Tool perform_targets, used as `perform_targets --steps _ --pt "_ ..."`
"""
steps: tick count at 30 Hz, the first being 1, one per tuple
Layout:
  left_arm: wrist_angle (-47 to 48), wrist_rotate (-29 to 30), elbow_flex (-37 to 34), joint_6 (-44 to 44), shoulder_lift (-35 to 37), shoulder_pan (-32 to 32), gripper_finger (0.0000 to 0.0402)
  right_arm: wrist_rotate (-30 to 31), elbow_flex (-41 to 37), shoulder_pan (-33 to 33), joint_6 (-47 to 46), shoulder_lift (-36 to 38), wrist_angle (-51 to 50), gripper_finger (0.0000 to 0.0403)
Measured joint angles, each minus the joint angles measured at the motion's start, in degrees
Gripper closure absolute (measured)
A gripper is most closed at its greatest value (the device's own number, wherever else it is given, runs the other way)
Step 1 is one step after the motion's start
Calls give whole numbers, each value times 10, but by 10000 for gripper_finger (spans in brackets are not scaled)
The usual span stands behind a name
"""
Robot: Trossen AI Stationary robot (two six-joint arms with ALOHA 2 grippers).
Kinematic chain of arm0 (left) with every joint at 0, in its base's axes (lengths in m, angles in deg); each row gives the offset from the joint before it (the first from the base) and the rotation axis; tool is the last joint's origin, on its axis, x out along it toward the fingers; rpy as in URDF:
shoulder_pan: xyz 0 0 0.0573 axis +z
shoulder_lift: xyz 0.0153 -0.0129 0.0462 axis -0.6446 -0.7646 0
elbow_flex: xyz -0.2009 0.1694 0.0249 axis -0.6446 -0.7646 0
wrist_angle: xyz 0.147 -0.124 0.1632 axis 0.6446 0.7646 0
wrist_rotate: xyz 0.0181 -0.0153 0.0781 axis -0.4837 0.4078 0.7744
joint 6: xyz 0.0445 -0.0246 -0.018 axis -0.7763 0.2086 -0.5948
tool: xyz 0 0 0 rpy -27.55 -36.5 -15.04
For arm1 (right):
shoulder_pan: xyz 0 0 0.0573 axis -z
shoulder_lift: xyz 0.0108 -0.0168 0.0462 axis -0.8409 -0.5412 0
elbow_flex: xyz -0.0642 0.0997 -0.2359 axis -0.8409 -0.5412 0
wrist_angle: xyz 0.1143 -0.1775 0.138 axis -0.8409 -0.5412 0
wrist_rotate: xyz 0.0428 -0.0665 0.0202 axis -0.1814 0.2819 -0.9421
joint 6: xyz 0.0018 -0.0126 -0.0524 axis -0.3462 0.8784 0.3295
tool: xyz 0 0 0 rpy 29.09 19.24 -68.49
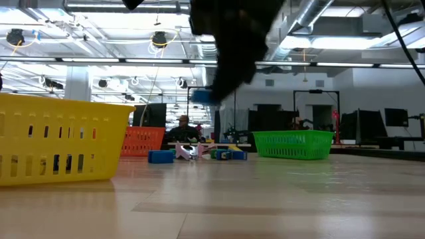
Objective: Pick and place Stapler, Stapler remover, tape
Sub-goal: Put the blue stapler into the yellow basket
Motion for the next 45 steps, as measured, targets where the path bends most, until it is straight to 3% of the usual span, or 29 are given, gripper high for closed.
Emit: perform_targets --steps 10,25,38,45 --pt "-5 0 0 0 0 0 234 98 144 1 52 0 -110 346" --pt "-11 0 0 0 8 0 234 148 286 1 100 0 -186 346" --pt "-25 0 0 0 83 -1 234 145 294 51 115 7 -220 346" --pt "-36 0 0 0 99 -3 234 120 295 58 127 30 -127 346"
